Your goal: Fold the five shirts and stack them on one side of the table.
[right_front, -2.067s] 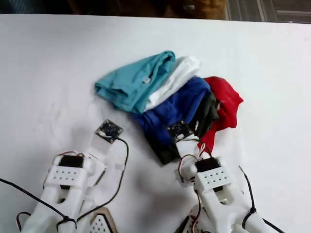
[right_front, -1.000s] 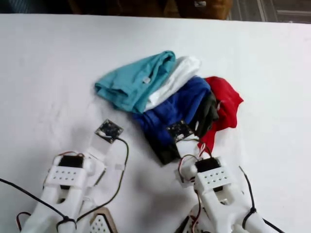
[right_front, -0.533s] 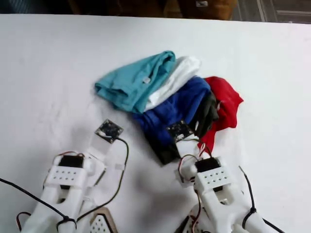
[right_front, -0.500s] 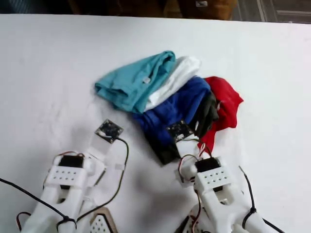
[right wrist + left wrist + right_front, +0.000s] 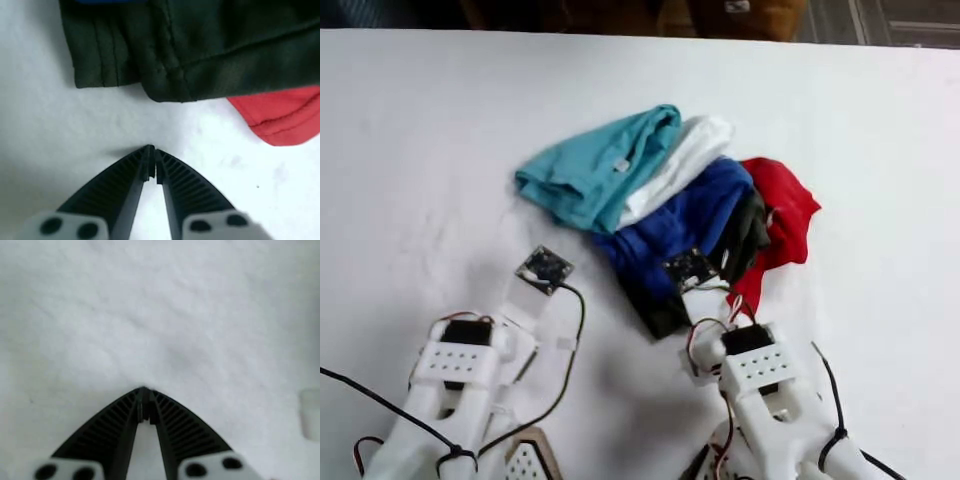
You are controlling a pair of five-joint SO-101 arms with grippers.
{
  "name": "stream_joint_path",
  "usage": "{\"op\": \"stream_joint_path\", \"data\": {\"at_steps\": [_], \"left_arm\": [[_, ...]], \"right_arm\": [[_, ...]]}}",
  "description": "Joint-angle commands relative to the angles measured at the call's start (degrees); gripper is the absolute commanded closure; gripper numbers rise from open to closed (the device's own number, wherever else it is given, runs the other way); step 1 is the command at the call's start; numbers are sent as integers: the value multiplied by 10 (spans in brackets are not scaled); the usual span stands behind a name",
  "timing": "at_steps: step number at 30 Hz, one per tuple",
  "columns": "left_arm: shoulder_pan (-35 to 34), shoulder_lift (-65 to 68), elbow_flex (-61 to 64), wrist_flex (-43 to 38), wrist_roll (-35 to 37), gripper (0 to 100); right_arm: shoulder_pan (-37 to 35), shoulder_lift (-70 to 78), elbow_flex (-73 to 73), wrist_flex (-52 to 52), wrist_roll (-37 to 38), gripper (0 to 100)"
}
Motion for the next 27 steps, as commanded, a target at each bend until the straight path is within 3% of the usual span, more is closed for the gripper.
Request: {"op": "stream_joint_path", "data": {"at_steps": [1,4,7,14,19,27], "left_arm": [[4,4,1,-21,-2,974],[4,4,1,-21,-2,974],[4,4,1,-21,-2,974],[4,4,1,-21,-2,974],[4,4,1,-21,-2,974],[5,4,0,-24,2,973]], "right_arm": [[-10,0,3,-12,-3,980],[2,0,3,-13,-1,980],[66,0,-5,-14,-1,980],[315,0,-149,-13,-4,980],[448,0,-234,-12,0,980],[468,0,-235,30,0,978]]}}
